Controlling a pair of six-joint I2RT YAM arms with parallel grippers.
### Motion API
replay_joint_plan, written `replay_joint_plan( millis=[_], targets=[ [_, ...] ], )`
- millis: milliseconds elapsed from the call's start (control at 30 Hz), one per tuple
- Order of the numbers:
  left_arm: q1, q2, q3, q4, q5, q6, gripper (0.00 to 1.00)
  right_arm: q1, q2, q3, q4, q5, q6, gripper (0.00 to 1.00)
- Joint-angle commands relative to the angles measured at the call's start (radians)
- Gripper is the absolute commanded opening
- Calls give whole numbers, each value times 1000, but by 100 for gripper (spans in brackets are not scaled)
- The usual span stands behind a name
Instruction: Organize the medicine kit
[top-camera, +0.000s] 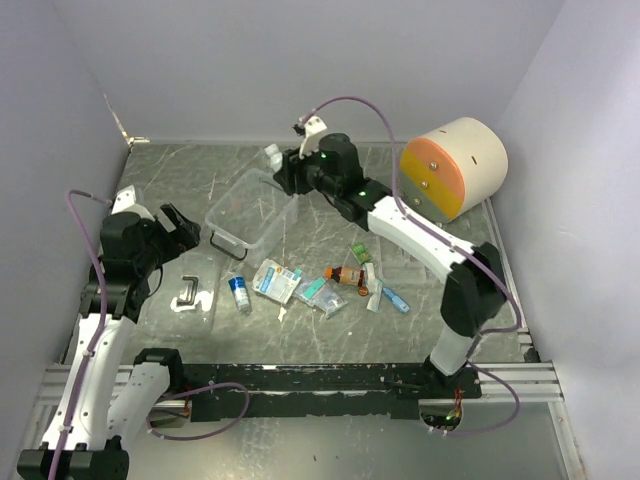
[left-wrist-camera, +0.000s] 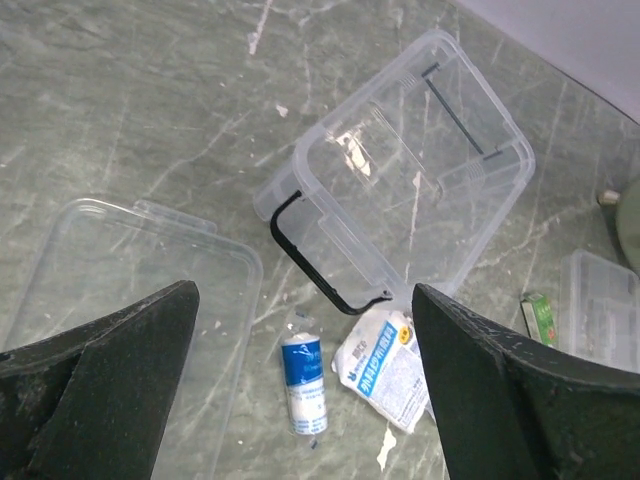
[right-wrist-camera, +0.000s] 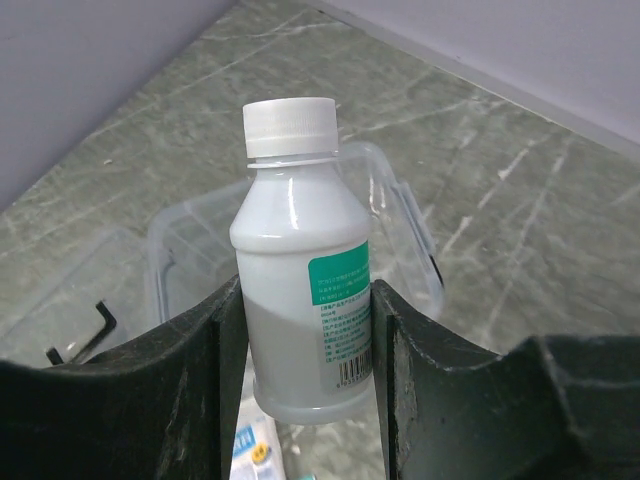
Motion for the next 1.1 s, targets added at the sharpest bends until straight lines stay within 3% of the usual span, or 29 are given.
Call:
replay_joint_plan(
  millis=[0,200,367,767,1067],
  targets=[
    [-4,-21,-30,5,126,-24,99,31,146,124,2,-34,48,26],
    [-4,37,-62,90,219,-61,87,62,329,285,-81,-4,-21,26],
    [-4,105,-67,144,272,-64,84,66,430,330,-153,8,-74,26],
    [-5,278,-66,269,367,-128,82,69,363,265,-312,104,-66,26],
    [-4,293,-80,308,389,-142,79,67,346,211,-359,209,-32,26]
  ],
)
